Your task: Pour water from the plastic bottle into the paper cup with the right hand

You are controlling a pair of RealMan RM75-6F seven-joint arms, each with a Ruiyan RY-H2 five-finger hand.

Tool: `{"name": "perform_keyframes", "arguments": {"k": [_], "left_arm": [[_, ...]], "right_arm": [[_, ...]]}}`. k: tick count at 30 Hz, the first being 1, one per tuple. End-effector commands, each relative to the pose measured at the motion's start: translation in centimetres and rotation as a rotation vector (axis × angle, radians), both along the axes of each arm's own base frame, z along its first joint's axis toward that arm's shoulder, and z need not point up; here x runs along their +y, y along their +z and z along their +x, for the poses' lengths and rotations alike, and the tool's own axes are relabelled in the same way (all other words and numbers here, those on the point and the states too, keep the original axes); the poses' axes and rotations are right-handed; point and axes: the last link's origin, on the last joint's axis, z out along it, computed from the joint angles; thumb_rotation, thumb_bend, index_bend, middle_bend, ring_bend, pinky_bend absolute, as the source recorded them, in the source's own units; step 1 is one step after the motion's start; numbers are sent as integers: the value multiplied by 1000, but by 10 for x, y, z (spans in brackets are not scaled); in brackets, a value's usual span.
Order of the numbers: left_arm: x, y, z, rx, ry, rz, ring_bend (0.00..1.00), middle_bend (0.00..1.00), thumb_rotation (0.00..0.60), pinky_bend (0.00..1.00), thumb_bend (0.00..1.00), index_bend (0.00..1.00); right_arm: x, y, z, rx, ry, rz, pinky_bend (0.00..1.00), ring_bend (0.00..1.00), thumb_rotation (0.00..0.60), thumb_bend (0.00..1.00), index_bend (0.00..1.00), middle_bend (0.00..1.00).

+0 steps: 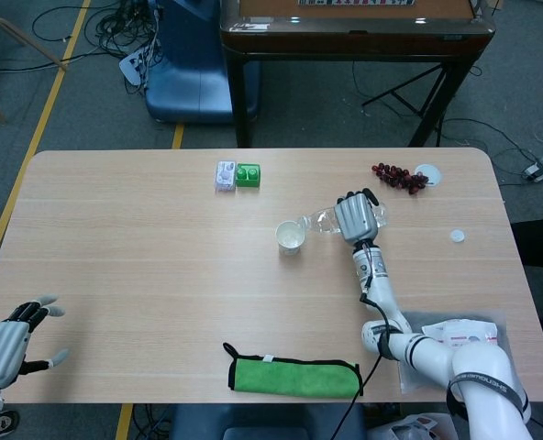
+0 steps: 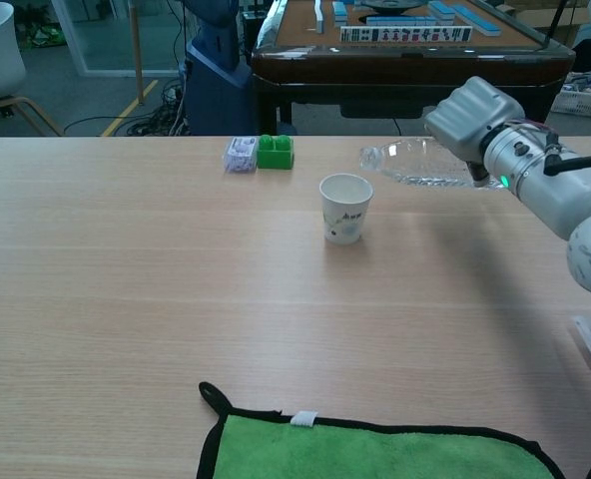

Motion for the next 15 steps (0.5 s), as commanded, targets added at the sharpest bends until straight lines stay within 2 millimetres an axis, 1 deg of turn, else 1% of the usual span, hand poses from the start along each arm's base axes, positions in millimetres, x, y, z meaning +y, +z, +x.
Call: {"name": "perform_keyframes", "arguments": {"k": [1,8,15], "left_arm": [[0,0,0,1,0,-1,239,209,600,526,105,355],[0,-2,-1,6,2,-6,239,209,600,526,105,355],[1,-5,-2,15,7,-13,239,209,600,526,105,355]], "right_arm": [[2,-1,-7,-63,-17,9,556,539,600,163,575,635],[6,3,-18,-302,-45,31,556,539,600,162,574,635],[18,13,-32,-537,0,58,556,539,600,162,575,635]]}}
